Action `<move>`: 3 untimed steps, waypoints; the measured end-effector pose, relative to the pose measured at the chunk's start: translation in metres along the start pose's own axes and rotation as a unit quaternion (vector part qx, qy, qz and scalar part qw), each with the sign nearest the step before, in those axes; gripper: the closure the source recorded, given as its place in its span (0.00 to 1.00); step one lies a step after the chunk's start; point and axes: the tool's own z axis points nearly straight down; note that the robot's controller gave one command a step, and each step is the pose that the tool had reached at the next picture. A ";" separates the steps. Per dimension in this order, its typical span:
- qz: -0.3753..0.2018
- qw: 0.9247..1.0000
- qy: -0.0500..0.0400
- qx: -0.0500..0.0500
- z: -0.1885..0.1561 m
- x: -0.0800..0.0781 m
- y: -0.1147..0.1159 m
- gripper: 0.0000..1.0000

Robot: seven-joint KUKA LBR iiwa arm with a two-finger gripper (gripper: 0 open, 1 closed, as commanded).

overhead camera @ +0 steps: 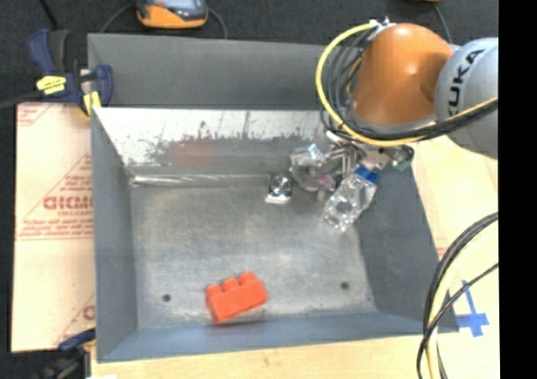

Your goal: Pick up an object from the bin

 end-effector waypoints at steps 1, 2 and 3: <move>0.038 0.999 0.000 -0.004 0.036 0.016 -0.018 0.00; 0.042 0.999 0.001 -0.005 0.039 0.016 -0.020 0.00; 0.054 0.999 0.000 -0.005 0.039 0.016 -0.020 0.00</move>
Offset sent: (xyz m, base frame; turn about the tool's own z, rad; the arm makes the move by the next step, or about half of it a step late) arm 0.0006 -0.0560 -0.0822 0.1267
